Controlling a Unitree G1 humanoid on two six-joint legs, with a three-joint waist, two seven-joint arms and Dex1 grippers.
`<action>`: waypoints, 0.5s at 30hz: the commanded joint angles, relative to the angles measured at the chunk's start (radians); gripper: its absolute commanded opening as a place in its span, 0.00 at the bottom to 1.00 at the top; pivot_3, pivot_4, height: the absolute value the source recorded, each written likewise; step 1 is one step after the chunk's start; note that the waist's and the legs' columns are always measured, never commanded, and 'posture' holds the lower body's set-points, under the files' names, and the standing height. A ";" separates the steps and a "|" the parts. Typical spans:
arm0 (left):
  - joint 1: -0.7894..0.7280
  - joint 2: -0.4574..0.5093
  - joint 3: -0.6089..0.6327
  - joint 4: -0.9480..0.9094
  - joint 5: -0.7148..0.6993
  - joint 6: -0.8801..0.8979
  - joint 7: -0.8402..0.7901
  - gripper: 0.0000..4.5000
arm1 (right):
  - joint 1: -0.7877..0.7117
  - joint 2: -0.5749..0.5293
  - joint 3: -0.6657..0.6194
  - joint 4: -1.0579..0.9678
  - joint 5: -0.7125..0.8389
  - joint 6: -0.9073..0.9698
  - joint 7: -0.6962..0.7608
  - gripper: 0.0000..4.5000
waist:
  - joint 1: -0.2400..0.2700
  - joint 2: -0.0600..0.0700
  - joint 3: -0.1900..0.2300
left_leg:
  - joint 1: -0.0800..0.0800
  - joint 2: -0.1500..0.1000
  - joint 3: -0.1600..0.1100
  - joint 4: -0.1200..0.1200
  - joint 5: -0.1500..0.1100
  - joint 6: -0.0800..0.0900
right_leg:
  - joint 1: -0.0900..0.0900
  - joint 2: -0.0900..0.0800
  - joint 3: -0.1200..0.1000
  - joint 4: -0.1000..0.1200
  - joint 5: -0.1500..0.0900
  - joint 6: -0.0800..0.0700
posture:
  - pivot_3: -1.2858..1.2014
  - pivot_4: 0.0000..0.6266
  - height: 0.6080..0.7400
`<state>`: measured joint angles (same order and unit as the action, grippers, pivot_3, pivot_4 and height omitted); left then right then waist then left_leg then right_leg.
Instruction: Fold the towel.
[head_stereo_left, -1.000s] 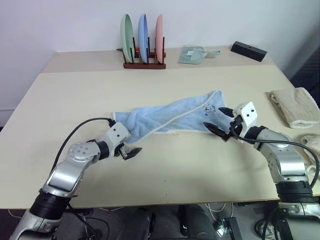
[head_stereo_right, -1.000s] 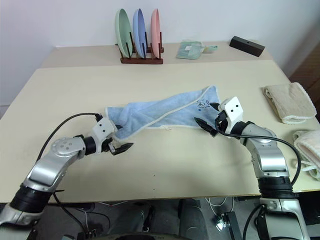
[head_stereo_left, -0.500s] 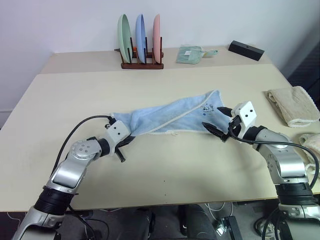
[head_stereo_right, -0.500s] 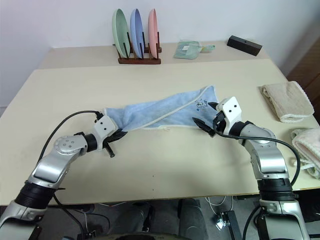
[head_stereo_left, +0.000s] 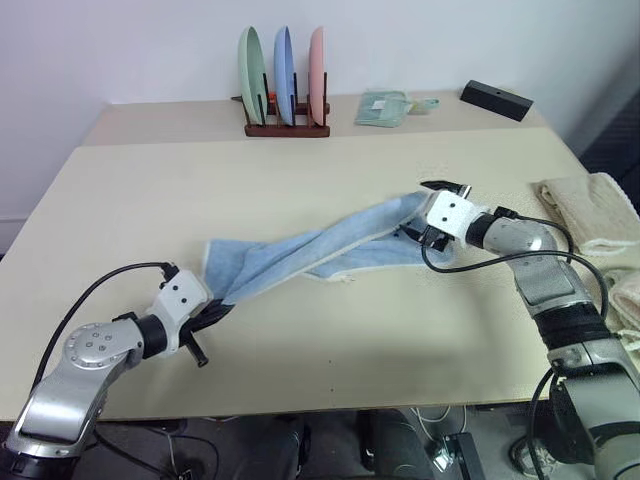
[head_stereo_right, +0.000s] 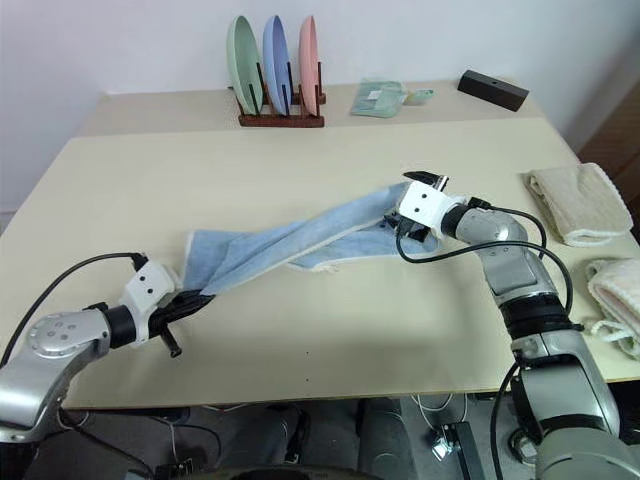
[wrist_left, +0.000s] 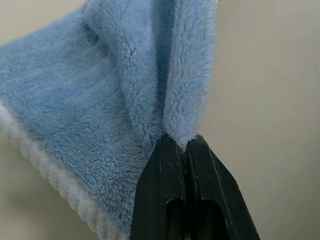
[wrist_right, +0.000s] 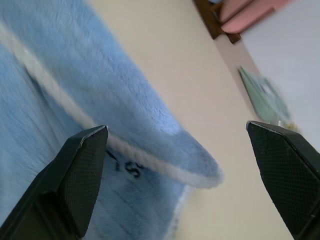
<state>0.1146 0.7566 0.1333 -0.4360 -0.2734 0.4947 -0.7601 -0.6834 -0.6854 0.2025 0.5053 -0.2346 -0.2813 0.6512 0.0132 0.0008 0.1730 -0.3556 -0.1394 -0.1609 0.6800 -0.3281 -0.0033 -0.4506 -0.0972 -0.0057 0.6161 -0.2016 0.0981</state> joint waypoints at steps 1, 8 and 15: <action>0.012 -0.006 0.046 -0.037 -0.011 0.006 0.026 0.01 | -0.076 -0.037 0.039 0.105 -0.086 -0.155 -0.029 1.00 | -0.003 0.000 0.000 | 0.000 0.000 0.000 0.000 0.000 0.000 | 0.000 0.000 0.000 0.000 0.000 0.000 | 0.52 0.24 0.96; 0.053 -0.021 0.042 -0.035 -0.002 -0.028 0.034 0.01 | -0.223 -0.012 0.142 0.362 -0.279 -0.300 -0.215 1.00 | -0.009 0.000 0.000 | 0.001 0.000 0.002 -0.001 0.000 0.000 | -0.001 0.000 0.001 0.001 0.000 0.000 | 0.52 0.24 0.96; 0.067 -0.030 0.028 -0.031 0.005 -0.044 0.038 0.00 | -0.370 0.038 0.275 0.598 -0.454 -0.373 -0.430 0.71 | -0.015 0.000 0.000 | 0.000 0.001 0.006 -0.002 0.000 0.000 | -0.005 0.001 0.004 0.003 0.000 -0.001 | 0.52 0.24 0.96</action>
<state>0.1788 0.7272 0.1506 -0.4477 -0.2703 0.4685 -0.7242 -1.0117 -0.6457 0.4733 1.0834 -0.6712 -0.6314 0.2667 -0.0018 0.0010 0.1731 -0.3561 -0.1387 -0.1551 0.6781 -0.3280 -0.0035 -0.4558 -0.0963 -0.0012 0.6189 -0.2013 0.0973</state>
